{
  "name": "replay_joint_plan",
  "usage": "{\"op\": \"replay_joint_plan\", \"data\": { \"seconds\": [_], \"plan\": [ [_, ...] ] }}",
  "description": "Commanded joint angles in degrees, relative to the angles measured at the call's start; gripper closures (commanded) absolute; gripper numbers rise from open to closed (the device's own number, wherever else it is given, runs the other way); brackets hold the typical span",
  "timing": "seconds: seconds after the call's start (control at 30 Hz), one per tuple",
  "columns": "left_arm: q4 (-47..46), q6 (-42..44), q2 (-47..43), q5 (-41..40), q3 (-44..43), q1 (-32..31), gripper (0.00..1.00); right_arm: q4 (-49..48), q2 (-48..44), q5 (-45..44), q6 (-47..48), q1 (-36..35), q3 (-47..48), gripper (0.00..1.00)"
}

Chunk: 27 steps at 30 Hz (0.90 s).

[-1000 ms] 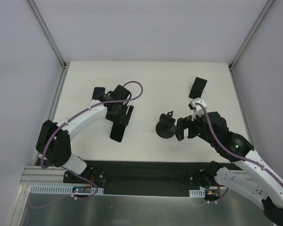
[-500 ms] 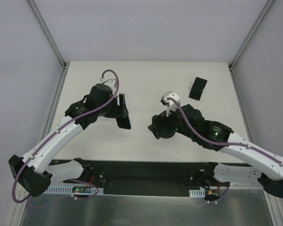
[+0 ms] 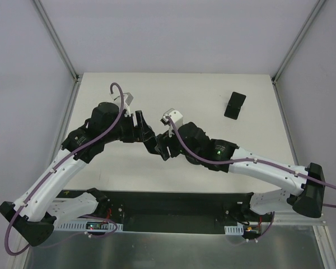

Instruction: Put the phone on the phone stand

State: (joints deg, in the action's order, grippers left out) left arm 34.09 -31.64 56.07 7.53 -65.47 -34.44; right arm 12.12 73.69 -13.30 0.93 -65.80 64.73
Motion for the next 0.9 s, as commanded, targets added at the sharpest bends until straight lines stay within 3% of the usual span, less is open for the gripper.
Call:
{"op": "replay_joint_plan", "data": {
  "seconds": [0.0, 0.17, 0.43, 0.6, 0.67, 0.73, 0.8, 0.83, 0.87],
  "plan": [
    [-4.73, -3.69, -2.37, 3.1, -3.08, -0.02, 1.0, -7.63, 0.57, -0.76, -0.4, -1.0, 0.84, 0.36],
    [-6.75, -5.27, -2.2, 4.95, -2.99, -0.02, 1.0, -9.83, 1.37, -1.2, -2.94, -1.44, -0.57, 0.57],
    [-8.68, -7.29, -2.37, 6.62, -2.82, -0.02, 1.0, -13.42, 1.45, 2.22, -4.18, -1.52, -2.24, 0.73],
    [-11.57, -8.26, -3.08, 8.11, -1.59, -0.02, 1.0, -13.53, 0.58, 2.67, -3.74, -1.44, -2.67, 0.96],
    [-13.25, -7.74, -3.34, 10.48, -1.06, -0.02, 1.0, -13.53, -1.17, 1.88, -3.48, -1.44, -3.29, 0.99],
    [-15.26, -7.21, -3.6, 12.41, -0.19, 0.07, 0.76, -14.14, -3.02, 1.0, -3.04, -1.52, -5.04, 0.99],
    [-16.06, -6.95, -3.78, 13.3, 0.95, 0.07, 0.45, -15.45, -6.53, 0.56, -2.08, -1.52, -6.63, 0.99],
    [-17.46, -6.08, -4.39, 14.0, 1.4, 0.24, 0.24, -15.72, -7.93, 0.29, -1.81, -1.26, -8.46, 0.99],
    [-18.34, -5.37, -4.74, 16.35, 1.84, 0.16, 0.17, -15.81, -10.73, 0.21, -1.63, -1.09, -9.26, 0.99]
  ]
}}
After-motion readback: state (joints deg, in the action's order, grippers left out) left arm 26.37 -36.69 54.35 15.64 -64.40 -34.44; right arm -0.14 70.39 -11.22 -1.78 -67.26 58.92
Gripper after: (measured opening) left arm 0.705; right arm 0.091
